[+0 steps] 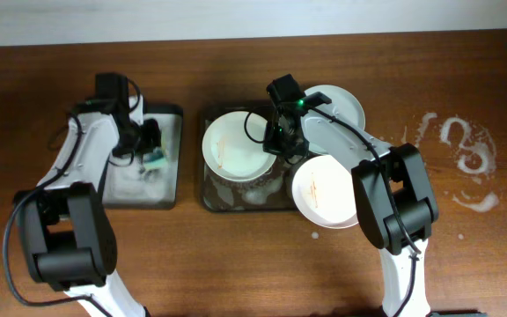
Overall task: Clean dirty plates on tray and stack at the side
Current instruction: 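Grasp the green sponge with the left gripper and carry it to the white plate, then scrub the white plate with the sponge while the right gripper holds it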
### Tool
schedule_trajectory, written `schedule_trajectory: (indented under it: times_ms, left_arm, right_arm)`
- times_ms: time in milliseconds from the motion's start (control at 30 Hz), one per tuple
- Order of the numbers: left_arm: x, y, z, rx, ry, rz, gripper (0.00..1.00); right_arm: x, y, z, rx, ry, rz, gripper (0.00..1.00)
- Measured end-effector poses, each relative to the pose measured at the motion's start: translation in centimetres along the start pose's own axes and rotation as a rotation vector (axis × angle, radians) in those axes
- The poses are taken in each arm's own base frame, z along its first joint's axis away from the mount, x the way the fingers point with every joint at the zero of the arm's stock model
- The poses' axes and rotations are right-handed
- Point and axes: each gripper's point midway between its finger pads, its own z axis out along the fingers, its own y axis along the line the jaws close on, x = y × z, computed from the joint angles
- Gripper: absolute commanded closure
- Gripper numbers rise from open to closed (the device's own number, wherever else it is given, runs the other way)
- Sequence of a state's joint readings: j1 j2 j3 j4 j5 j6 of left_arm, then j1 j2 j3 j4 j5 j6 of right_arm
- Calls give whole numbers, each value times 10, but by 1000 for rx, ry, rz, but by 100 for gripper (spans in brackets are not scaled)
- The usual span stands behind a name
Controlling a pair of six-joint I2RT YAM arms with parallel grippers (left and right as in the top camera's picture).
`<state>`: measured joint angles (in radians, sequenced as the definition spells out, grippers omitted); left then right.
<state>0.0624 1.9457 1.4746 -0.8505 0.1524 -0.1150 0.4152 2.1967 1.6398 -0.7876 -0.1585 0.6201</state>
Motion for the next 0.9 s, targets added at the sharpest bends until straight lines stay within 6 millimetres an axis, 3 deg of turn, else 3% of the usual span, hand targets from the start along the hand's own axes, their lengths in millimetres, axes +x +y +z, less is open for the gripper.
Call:
schedule_trajectory:
  times_ms: [67,167,433,567,700,767,833,900]
  left_arm:
    - [-24,-26,-40,63,-88,49,99]
    - [-34,-57,-75,115,-174,115,99]
    - [-18,-140,-74,219,-189,292,99]
    - [-13,-160,-40,227,-145,339,99]
    - [5,-163,24,207,-25,356,99]
    - [11,-162,46,200,14,358,99]
    - [20,-160,63,195,59,357,99]
    - [23,-163,65,216,72,356,99]
  right_arm:
    - [0,0,0,0,0,-1,96]
    - [0,0,0,0,1,0,96]
    - [0,0,0,1,1,-1,96]
    - [0,0,0,1,2,-3,96]
    - [1,0,0,2,3,-4,96]
    - [1,-1,0,2,4,-4,96]
    - [1,0,0,2,3,-3,96]
    - [1,-1,0,2,3,-4,96]
